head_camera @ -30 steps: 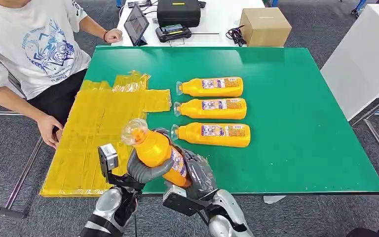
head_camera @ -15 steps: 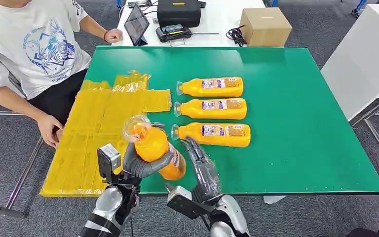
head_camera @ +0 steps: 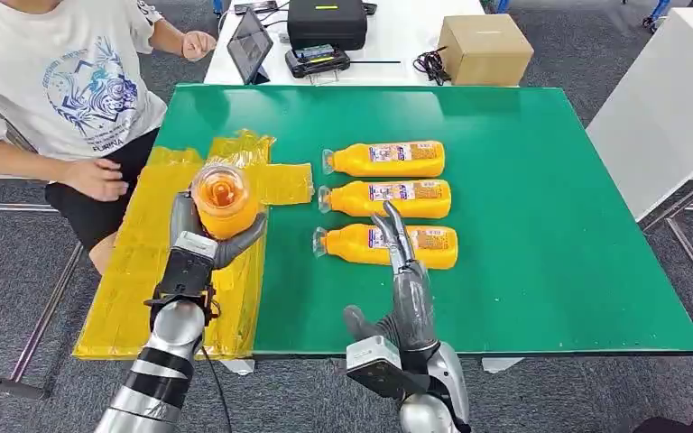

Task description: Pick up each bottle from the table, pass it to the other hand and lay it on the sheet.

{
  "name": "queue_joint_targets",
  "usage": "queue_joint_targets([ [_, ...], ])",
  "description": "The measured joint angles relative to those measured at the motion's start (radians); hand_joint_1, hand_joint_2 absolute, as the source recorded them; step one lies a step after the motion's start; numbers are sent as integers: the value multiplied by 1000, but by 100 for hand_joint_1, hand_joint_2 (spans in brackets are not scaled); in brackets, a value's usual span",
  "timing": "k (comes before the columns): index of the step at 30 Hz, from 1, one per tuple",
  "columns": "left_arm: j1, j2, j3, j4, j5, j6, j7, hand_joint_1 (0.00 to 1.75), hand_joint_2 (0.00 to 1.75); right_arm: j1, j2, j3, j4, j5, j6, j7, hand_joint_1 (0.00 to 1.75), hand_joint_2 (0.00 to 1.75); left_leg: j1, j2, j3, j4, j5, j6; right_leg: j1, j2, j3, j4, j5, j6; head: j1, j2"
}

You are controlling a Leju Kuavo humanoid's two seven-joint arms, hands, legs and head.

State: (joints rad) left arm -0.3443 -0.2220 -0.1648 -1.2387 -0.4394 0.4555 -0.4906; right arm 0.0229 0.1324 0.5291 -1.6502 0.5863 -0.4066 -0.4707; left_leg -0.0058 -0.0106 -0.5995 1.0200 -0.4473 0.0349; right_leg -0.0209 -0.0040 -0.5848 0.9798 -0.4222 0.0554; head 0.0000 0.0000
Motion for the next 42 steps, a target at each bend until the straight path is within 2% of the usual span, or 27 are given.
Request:
queue_joint_targets([
  [9,-16,11,18,19,-9,3,-1,175,175,0,1,0,-20,-1,1,-2,0,0,0,0,0,0,0,0,0,0,0,0,0,0,0,0],
  [11,-23,14,18,24,-85,60,12,175,175,0,2,0,-22,-18,-1,-26,0,0,0,0,0,0,0,0,0,0,0,0,0,0,0,0],
  [14,-82,39,22,75,-277,162,79,175,175,-2,10,2,-42,-72,-14,-72,0,0,0,0,0,0,0,0,0,0,0,0,0,0,0,0],
  [18,-208,104,44,213,-577,183,238,175,175,-16,16,13,-70,-143,13,-74,0,0,1,0,1,0,2,-2,0,0,0,2,0,0,0,0],
  [23,-335,189,39,446,-922,90,452,175,175,-28,18,24,-76,-190,71,-83,0,0,1,2,1,0,2,-3,0,2,0,3,0,0,1,0],
  [25,-383,231,-6,547,-1073,-16,574,175,175,-32,18,27,-76,-211,106,-86,0,0,1,2,1,0,2,-3,0,3,-1,3,0,0,0,0],
  [27,-410,283,-72,638,-1120,-54,627,175,175,-33,18,30,-75,-220,121,-96,0,0,1,5,1,0,2,-3,0,5,-2,3,0,0,0,0],
  [34,-472,375,-206,810,-1127,-192,654,175,175,-42,19,31,-63,-243,153,-110,0,0,1,3,-1,0,2,-3,0,4,-2,3,0,0,0,0],
  [42,-498,416,-213,874,-1090,-319,632,175,175,-53,29,41,-47,-248,176,-108,0,0,1,2,0,0,2,-3,0,4,-1,3,0,0,0,0],
])
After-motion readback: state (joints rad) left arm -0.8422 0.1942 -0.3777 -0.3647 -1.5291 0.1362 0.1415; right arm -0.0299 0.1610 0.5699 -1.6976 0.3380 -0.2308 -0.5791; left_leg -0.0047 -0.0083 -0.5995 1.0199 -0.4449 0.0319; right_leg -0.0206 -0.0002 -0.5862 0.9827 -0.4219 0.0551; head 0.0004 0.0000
